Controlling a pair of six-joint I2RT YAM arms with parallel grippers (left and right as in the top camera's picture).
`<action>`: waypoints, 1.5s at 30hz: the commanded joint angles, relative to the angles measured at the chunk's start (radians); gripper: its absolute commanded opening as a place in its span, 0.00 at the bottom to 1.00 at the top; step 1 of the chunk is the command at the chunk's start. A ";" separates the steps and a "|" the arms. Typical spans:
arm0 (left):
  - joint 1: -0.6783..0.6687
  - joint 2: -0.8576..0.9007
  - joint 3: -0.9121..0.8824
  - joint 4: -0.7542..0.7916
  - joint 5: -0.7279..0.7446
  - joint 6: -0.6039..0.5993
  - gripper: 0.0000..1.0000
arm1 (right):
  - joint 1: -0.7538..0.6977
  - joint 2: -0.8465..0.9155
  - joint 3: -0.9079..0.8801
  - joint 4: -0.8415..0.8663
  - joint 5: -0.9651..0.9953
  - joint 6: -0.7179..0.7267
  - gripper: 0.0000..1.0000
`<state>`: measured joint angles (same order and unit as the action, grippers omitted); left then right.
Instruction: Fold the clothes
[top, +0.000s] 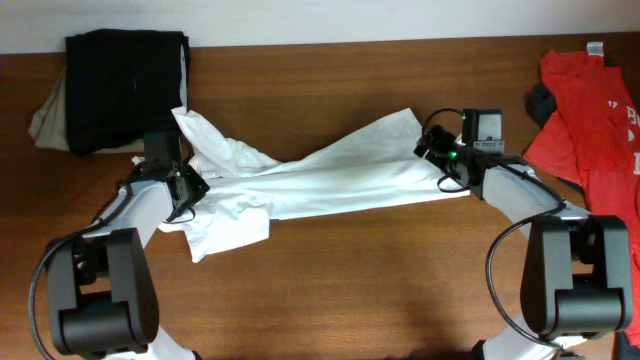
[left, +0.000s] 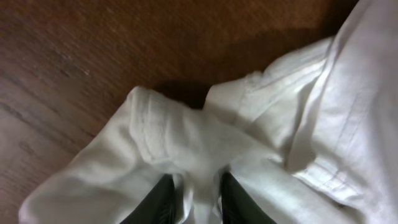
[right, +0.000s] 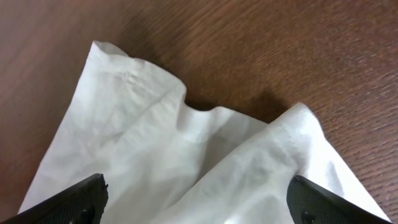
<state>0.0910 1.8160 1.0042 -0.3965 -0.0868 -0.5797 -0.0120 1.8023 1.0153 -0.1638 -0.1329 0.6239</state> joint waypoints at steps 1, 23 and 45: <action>0.003 -0.011 0.069 -0.124 -0.016 0.036 0.26 | -0.003 0.006 0.002 -0.017 0.014 -0.026 0.96; 0.003 -0.094 0.092 -0.639 0.016 0.064 0.80 | -0.001 0.006 0.002 -0.064 0.013 -0.025 0.95; 0.003 -0.157 0.113 -0.593 0.126 0.103 0.81 | -0.001 0.006 0.002 -0.057 0.014 -0.025 0.95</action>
<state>0.0910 1.6588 1.1130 -0.9794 0.0349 -0.5121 -0.0124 1.8030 1.0153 -0.2264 -0.1295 0.6010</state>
